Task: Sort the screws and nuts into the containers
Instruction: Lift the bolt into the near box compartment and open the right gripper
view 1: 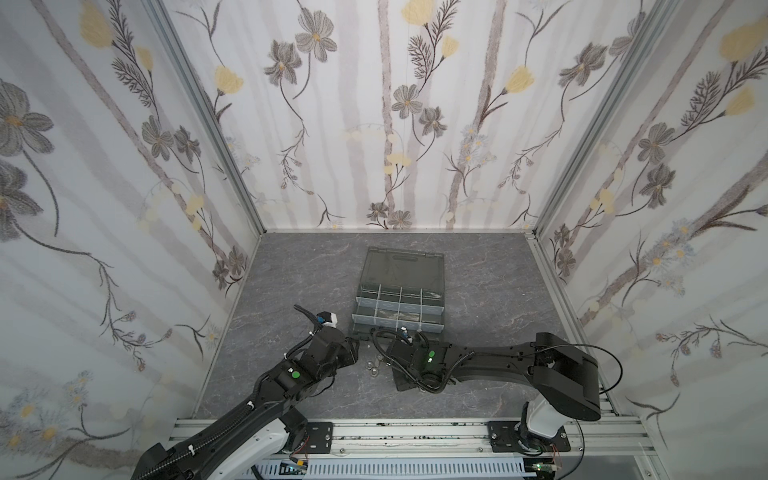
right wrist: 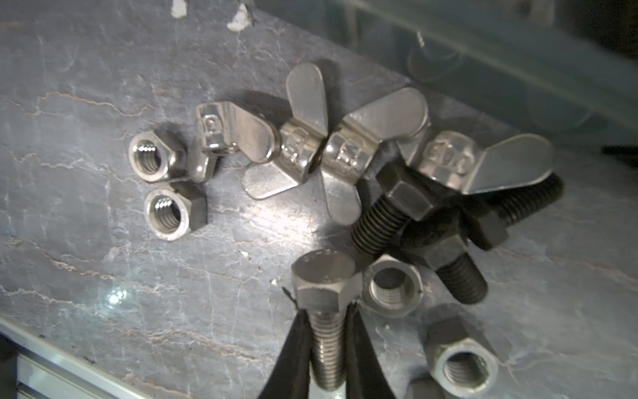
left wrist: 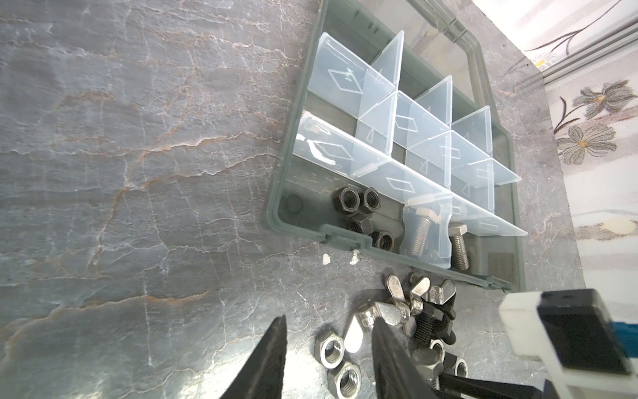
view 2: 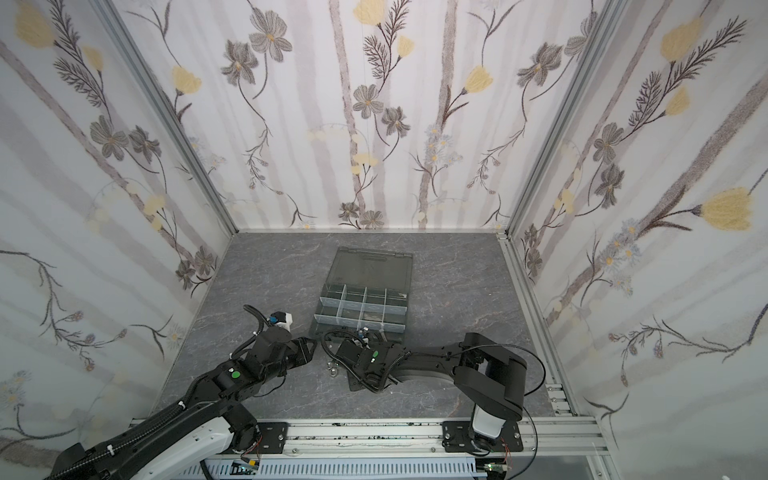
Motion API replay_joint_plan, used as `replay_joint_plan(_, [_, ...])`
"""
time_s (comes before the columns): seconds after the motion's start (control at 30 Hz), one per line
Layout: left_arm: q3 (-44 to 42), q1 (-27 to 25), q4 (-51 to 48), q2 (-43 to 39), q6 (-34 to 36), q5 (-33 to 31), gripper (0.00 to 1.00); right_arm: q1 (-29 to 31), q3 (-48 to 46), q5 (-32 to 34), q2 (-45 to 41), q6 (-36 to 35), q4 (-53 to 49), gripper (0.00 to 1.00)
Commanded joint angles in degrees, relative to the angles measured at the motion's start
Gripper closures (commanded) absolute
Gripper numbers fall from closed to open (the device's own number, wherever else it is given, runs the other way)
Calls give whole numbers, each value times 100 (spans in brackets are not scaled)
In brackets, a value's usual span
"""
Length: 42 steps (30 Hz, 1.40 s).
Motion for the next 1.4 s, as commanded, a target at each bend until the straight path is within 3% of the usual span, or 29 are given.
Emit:
replay_joint_plan(0.0, [-7, -9, 72, -15, -93, 3, 57, -19, 228, 342, -184, -117, -148, 86])
replay_joint_plan(0.27, [56, -6, 81, 24, -128, -34, 57, -706, 923, 927, -622, -1244, -727, 85])
replay_joint_plan(0.47, [2, -9, 81, -30, -254, 91, 57, -1276, 1076, 1074, -650, -1623, -670, 85])
replay_joint_plan(0.7, [11, -16, 81, -63, -269, 115, 57, -1589, 1114, 1007, -321, -1787, -379, 85])
replay_joint_plan(1.37, [64, -15, 99, 175, -229, 91, 57, -1599, 907, 638, 11, -1612, -111, 77])
